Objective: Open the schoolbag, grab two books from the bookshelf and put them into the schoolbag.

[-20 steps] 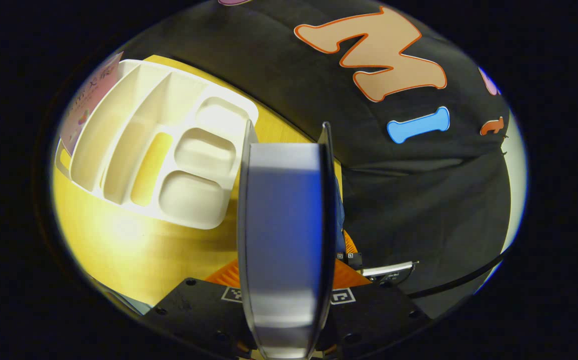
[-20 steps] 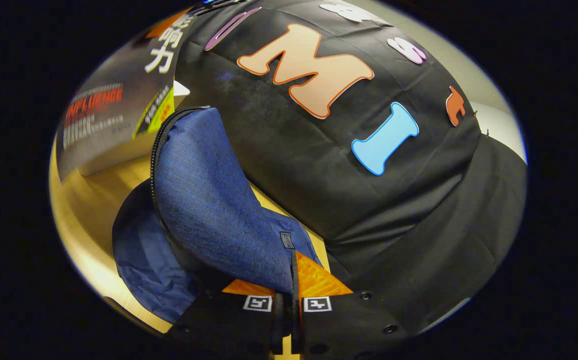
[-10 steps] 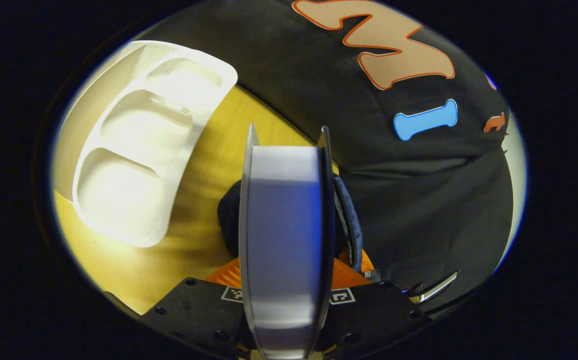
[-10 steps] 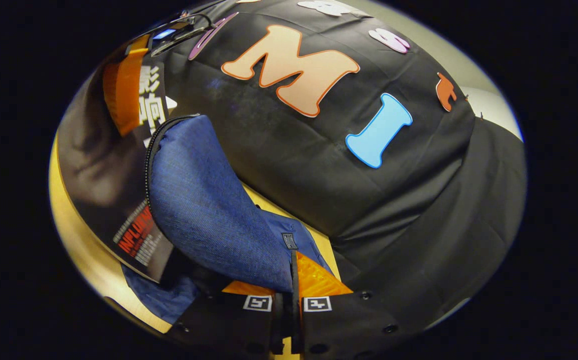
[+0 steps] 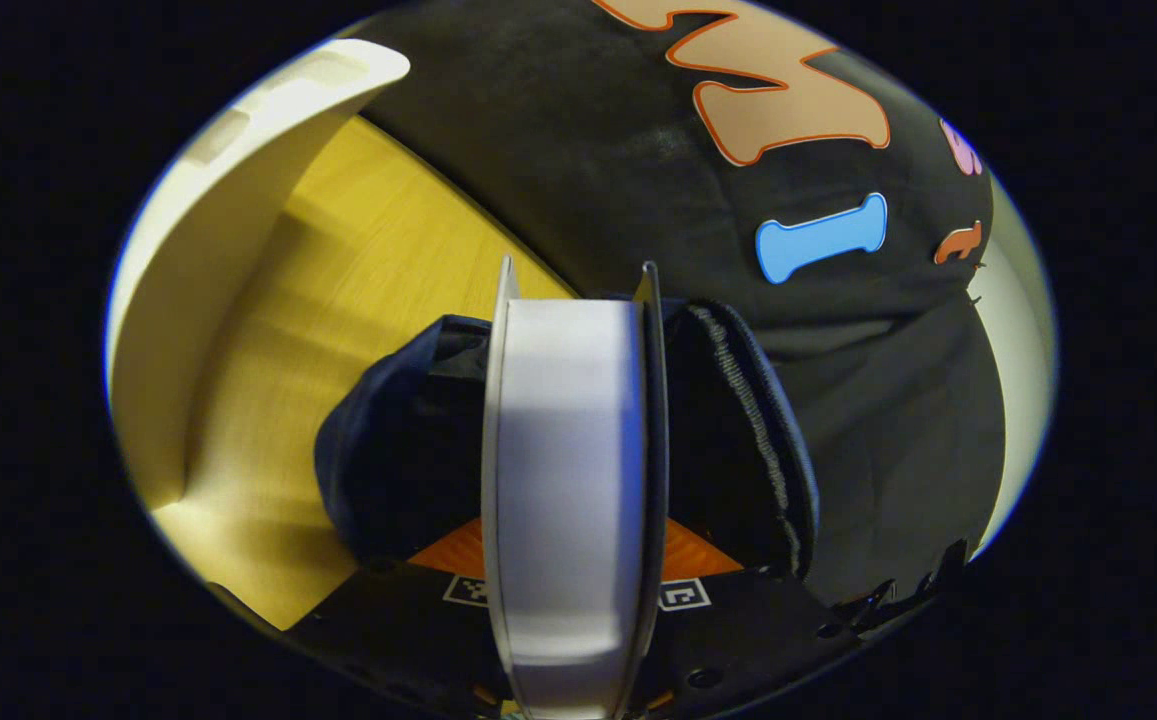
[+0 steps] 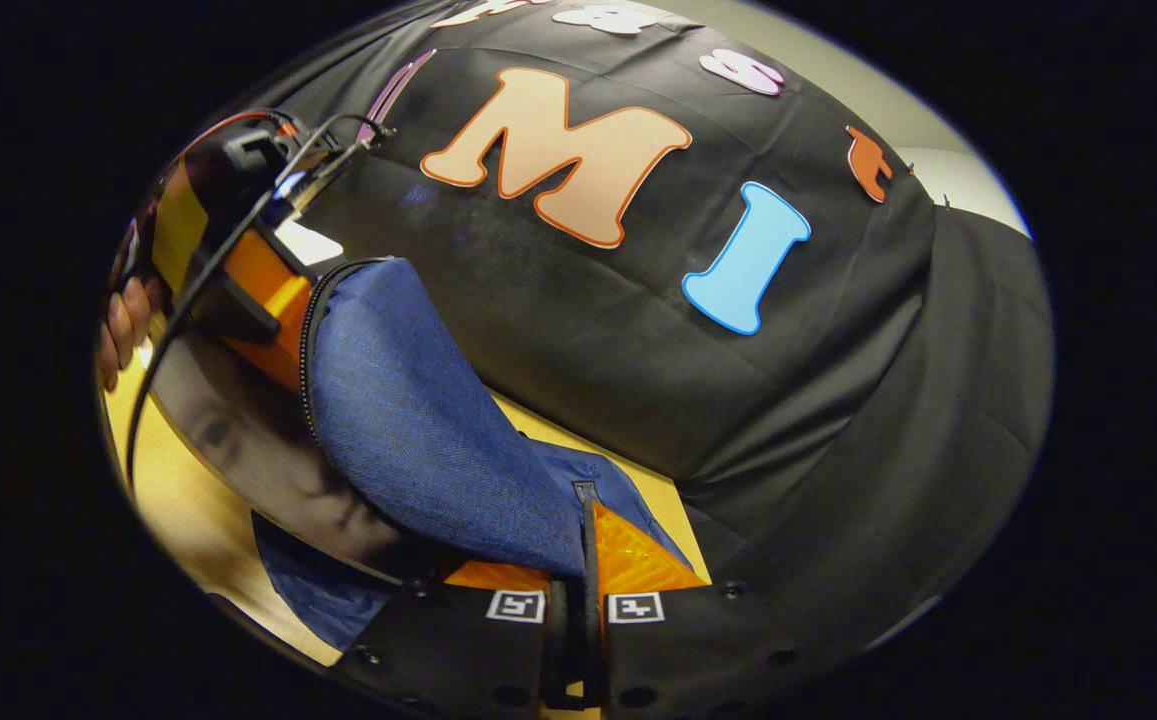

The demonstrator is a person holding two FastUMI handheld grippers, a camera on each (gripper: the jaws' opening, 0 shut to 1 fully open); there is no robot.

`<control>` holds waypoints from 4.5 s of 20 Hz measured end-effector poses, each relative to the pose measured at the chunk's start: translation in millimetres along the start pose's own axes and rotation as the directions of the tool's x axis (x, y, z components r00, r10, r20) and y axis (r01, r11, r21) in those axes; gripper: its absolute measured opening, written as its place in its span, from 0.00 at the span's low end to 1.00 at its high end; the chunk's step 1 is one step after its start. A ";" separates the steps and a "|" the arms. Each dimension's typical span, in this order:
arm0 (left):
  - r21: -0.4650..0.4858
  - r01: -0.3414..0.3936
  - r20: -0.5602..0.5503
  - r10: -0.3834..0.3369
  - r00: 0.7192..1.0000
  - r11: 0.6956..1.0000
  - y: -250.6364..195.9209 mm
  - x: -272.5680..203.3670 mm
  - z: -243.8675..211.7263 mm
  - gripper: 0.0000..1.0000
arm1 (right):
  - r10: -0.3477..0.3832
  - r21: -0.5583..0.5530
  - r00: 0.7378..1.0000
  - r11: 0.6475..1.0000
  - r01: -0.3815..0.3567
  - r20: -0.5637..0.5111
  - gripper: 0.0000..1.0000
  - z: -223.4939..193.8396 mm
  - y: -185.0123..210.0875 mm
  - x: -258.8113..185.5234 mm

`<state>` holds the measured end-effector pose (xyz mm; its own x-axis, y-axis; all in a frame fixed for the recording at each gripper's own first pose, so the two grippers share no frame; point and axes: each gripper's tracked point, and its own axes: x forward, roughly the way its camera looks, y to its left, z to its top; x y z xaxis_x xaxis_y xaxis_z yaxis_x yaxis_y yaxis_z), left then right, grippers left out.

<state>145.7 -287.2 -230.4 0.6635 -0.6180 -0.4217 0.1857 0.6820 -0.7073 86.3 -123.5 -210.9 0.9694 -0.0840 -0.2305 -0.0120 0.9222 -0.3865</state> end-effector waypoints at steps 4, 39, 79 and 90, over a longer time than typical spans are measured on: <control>-0.004 0.039 -0.014 -0.039 0.999 0.999 4.9 31.9 -11.3 0.39 | 0.005 0.036 1.000 0.999 -0.006 0.012 0.09 5.7 3.8 -2.2; 0.324 -0.090 -0.179 0.154 0.972 0.942 0.6 -113.0 -24.1 0.95 | 0.008 0.010 0.999 1.000 -0.008 -0.047 0.07 -4.6 15.3 -3.0; 0.346 -0.712 -0.072 0.774 0.629 0.611 233.9 -408.8 303.1 0.69 | -0.126 -0.090 0.980 0.989 0.113 -0.153 0.07 -18.8 35.5 -1.3; 0.336 -0.717 -0.235 0.792 0.564 0.611 266.4 -372.6 281.0 0.42 | -0.138 -0.112 0.978 0.986 0.121 -0.157 0.08 -19.4 35.2 -2.7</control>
<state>151.6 234.7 -102.3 0.3508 0.0994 -0.9312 -0.1192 0.9910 0.0608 78.5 -98.2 -241.2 0.9112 -0.2686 -0.3125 0.0782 0.8573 -0.5089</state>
